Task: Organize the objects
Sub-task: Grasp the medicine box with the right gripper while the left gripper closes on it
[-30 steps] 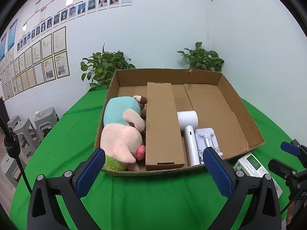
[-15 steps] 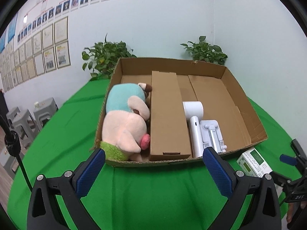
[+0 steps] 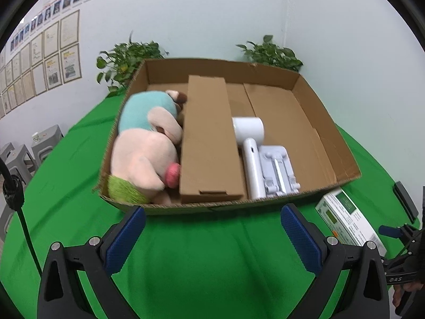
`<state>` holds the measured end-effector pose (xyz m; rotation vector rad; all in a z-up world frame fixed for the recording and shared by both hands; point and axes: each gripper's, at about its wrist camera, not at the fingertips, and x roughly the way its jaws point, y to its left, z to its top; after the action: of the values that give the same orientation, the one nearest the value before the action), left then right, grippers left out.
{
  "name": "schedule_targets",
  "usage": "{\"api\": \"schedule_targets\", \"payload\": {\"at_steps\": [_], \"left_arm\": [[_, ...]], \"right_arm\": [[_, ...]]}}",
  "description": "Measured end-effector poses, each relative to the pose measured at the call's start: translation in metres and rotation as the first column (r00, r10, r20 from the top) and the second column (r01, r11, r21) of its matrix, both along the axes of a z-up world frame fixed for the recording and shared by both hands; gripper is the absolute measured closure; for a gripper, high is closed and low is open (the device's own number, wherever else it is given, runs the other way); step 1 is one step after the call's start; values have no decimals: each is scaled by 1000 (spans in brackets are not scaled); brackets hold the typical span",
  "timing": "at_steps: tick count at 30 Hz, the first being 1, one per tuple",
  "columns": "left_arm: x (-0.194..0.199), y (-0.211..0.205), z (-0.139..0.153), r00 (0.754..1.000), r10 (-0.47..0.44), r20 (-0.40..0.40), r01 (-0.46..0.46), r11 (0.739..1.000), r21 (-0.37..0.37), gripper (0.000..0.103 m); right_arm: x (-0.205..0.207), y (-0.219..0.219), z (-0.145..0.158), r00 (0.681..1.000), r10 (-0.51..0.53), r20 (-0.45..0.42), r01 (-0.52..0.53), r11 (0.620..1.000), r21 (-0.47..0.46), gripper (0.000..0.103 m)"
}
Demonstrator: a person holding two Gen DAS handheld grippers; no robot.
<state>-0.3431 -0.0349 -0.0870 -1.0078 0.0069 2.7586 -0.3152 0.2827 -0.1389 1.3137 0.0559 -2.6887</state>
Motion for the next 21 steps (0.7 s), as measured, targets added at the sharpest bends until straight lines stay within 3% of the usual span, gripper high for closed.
{"api": "schedule_targets", "payload": {"at_steps": [4, 7, 14, 17, 18, 19, 21], "left_arm": [[2, 5, -9, 999, -28, 27, 27, 1000, 14, 0], [4, 7, -13, 998, -45, 42, 44, 999, 25, 0], [6, 4, -18, 990, -102, 93, 91, 989, 116, 0], [5, 5, -27, 979, -148, 141, 122, 977, 177, 0], [5, 7, -29, 975, -157, 156, 127, 974, 189, 0], [5, 9, -32, 971, -167, 170, 132, 971, 199, 0], [6, 13, -37, 962, -199, 187, 153, 960, 234, 0]], "right_arm": [[2, -3, -12, 999, 0, 55, -1, 1000, 28, 39], [7, -8, -13, 998, -2, 58, 0, 999, 35, 41], [20, -42, 0, 996, 84, 43, -81, 994, -67, 42], [24, -59, 5, 991, 135, 21, -132, 986, -98, 37], [26, -63, 5, 988, 153, 13, -151, 983, -106, 30], [28, -69, 4, 983, 182, 14, -180, 979, -100, 14], [32, -74, 4, 979, 202, 6, -201, 978, -59, 7]]}}
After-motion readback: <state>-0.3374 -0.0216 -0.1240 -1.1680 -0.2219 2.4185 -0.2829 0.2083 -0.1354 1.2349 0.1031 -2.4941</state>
